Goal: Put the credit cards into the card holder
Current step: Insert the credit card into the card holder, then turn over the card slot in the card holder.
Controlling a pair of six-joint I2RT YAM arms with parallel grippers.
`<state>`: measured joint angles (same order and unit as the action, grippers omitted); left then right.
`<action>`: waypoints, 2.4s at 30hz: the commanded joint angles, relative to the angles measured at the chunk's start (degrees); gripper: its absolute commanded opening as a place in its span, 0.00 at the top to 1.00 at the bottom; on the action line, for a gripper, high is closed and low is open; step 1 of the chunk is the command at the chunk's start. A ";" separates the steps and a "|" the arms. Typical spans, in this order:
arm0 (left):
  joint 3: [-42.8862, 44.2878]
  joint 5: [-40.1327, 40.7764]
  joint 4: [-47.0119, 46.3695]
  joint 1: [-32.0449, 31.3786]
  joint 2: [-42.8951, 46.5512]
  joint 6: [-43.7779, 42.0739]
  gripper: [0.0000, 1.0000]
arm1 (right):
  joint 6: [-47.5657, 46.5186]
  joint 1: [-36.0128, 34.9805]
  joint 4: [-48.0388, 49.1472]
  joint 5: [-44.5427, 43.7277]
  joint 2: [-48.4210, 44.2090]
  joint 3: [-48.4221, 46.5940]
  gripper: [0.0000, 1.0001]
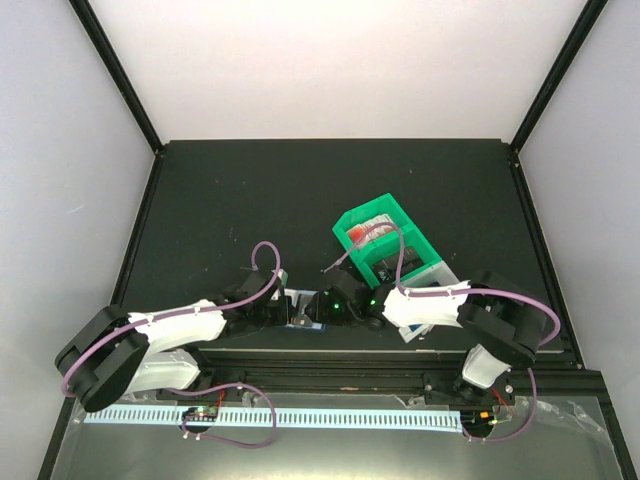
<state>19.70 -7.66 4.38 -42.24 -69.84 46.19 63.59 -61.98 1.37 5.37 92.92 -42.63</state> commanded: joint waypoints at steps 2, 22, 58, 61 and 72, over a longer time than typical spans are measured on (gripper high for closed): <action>-1.25 3.18 5.74 0.22 -2.49 0.04 0.98 | 2.43 0.45 3.01 2.45 1.94 0.10 0.67; -1.42 2.77 4.98 0.21 -3.11 -0.05 0.98 | 4.92 0.55 1.96 0.69 3.64 0.39 0.67; -0.19 7.24 11.97 0.22 9.10 0.56 0.76 | -0.13 2.07 0.29 0.51 2.64 2.22 0.99; 0.53 8.35 13.54 0.23 11.42 0.48 0.73 | -3.69 2.23 -3.37 0.08 2.23 1.46 0.99; -1.24 13.42 15.11 0.30 13.79 2.32 0.57 | -10.95 5.03 -16.08 -2.78 0.45 -2.90 0.95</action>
<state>19.64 2.42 18.76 -42.17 -57.19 47.24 56.62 -57.80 -5.04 6.92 93.54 -45.17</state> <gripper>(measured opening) 0.412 0.022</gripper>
